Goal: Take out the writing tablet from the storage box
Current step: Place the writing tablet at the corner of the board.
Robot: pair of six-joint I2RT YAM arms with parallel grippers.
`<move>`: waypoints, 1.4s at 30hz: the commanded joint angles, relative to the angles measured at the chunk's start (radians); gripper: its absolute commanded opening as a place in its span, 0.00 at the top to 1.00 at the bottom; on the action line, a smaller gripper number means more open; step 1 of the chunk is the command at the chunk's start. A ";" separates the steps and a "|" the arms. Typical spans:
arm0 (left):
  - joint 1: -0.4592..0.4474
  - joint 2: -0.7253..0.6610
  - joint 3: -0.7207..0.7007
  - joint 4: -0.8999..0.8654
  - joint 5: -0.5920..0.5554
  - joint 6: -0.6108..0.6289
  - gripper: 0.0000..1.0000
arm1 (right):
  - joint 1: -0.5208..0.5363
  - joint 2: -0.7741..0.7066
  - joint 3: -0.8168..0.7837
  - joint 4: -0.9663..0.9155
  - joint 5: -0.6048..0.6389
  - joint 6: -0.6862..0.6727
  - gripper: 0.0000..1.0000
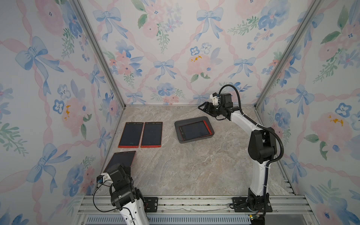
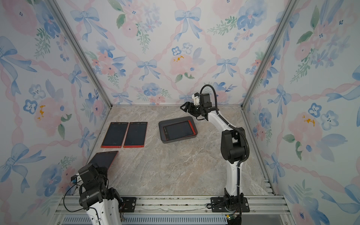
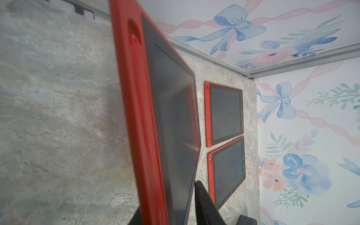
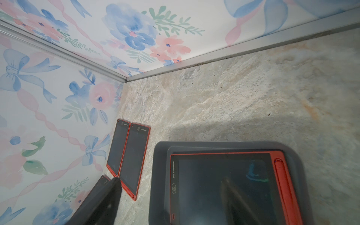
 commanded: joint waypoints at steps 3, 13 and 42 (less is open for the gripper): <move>0.006 -0.016 0.023 -0.049 -0.037 -0.002 0.60 | -0.009 0.034 0.006 0.011 -0.018 0.012 0.18; 0.005 -0.026 0.070 -0.118 -0.119 -0.039 0.32 | -0.014 0.032 0.000 0.009 -0.020 0.010 0.18; -0.015 0.175 0.061 0.013 0.132 0.086 0.05 | -0.021 0.023 -0.013 0.003 -0.002 0.001 0.16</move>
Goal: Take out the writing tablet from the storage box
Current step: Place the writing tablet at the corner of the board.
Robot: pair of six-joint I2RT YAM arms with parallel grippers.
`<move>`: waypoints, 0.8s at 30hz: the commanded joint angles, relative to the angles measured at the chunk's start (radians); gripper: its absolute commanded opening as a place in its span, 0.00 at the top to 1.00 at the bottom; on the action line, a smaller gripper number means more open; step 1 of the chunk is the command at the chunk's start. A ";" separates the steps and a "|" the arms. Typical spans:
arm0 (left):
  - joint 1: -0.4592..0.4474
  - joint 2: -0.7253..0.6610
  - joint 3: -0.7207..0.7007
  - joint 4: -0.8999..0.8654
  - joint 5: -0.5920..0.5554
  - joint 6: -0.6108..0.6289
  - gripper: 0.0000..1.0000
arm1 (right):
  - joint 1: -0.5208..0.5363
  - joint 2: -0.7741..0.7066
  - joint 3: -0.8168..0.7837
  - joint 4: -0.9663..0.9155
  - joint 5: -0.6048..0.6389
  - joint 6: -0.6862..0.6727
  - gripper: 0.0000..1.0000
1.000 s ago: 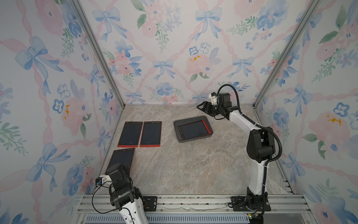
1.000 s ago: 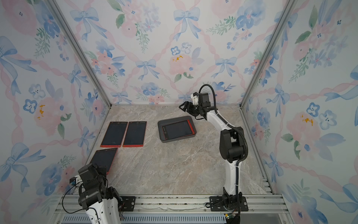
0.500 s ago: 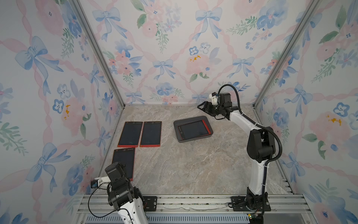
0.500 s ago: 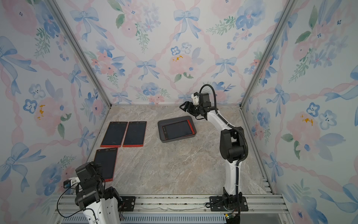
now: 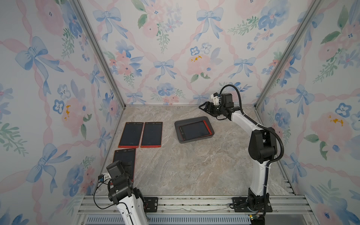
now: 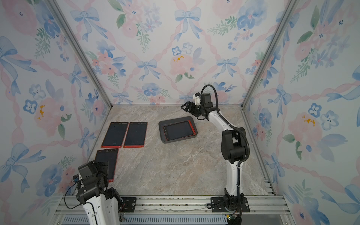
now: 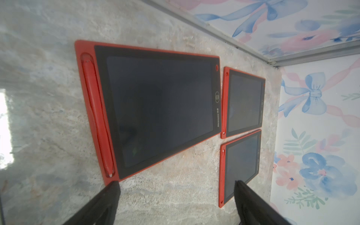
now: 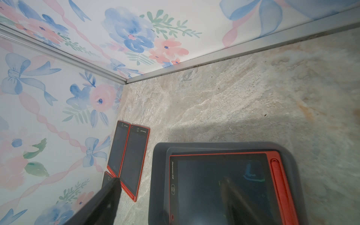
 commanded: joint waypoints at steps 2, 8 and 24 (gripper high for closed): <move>-0.029 0.083 0.029 0.069 0.086 0.131 0.02 | -0.008 0.024 -0.010 -0.004 0.006 -0.007 0.16; -0.161 0.269 0.051 0.094 0.099 0.266 0.02 | -0.010 0.041 -0.009 0.005 0.009 0.000 0.15; -0.445 0.584 0.098 0.074 0.014 0.318 0.02 | -0.040 0.071 -0.082 0.137 -0.024 0.077 0.15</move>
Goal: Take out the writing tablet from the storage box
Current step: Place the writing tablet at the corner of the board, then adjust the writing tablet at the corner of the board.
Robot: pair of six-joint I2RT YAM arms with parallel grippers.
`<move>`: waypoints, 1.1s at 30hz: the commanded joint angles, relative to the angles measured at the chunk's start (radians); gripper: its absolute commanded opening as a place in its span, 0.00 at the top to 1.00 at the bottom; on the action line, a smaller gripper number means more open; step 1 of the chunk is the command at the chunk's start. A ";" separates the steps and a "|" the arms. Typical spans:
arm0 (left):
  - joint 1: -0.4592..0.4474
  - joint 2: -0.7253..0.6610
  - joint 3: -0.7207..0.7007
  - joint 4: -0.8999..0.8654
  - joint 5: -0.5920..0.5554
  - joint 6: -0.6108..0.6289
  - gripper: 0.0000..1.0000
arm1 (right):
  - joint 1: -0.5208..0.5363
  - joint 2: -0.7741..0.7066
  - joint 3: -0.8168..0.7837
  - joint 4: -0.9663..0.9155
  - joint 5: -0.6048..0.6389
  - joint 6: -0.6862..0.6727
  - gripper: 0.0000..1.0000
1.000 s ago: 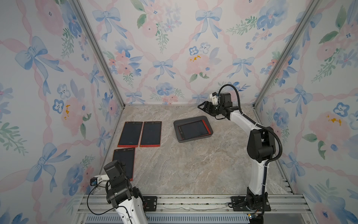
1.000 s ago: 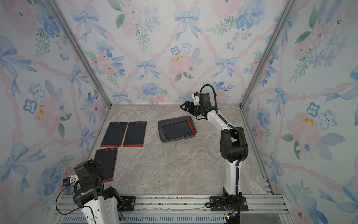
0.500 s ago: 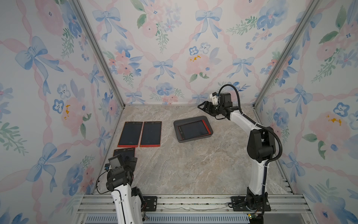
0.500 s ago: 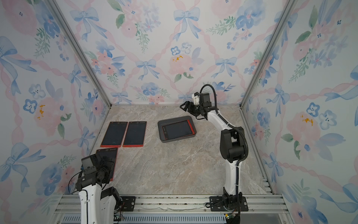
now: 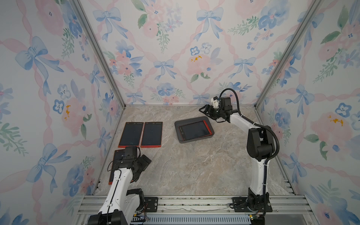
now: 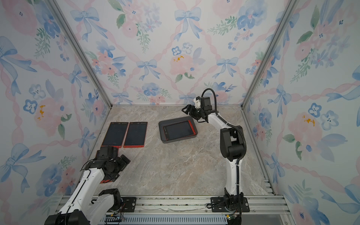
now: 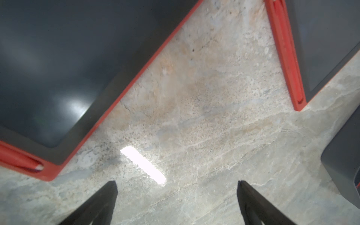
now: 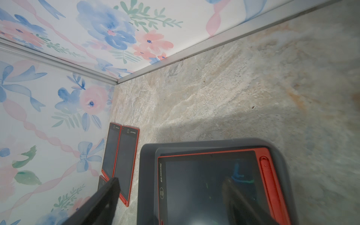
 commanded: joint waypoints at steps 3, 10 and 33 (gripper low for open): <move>-0.006 0.019 -0.008 -0.011 -0.024 0.010 0.02 | -0.031 0.011 -0.040 0.070 -0.020 0.039 0.14; -0.004 0.043 -0.004 -0.010 -0.056 -0.008 0.02 | -0.038 0.026 -0.038 0.094 -0.032 0.054 0.14; -0.005 -0.009 -0.121 0.120 -0.204 -0.239 0.02 | -0.073 0.035 -0.058 0.135 -0.057 0.072 0.14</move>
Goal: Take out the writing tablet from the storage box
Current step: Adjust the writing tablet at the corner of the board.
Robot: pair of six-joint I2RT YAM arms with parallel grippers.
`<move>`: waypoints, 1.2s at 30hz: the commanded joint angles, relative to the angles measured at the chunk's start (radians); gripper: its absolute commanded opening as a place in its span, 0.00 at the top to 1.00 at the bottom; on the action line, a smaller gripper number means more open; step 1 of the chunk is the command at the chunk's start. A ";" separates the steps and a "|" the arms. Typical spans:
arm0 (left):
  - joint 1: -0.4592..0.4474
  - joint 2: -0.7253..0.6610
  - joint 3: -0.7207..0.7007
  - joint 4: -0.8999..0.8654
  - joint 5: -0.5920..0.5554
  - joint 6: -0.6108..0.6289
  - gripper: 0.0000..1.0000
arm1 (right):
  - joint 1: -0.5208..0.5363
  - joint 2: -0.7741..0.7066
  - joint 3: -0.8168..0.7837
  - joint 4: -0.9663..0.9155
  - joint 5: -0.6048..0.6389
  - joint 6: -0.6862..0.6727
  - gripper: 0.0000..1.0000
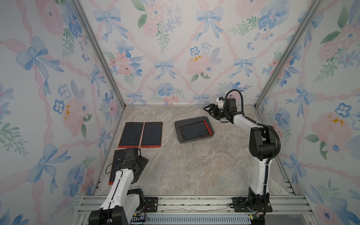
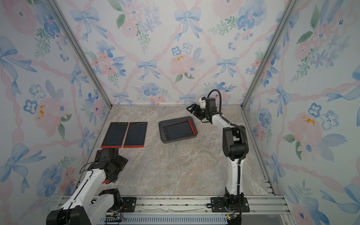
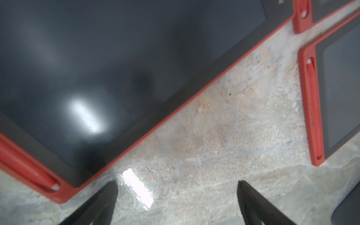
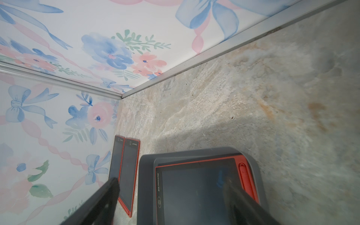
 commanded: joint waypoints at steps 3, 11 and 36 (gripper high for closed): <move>-0.004 -0.030 -0.050 -0.011 -0.087 -0.071 0.02 | -0.017 0.038 -0.005 0.016 -0.020 0.005 0.14; 0.001 -0.032 -0.048 -0.014 -0.175 -0.094 0.02 | -0.024 0.039 -0.009 0.010 -0.022 0.000 0.14; -0.276 -0.041 0.345 -0.053 -0.234 -0.003 0.02 | 0.037 -0.036 0.022 -0.259 0.160 -0.226 0.07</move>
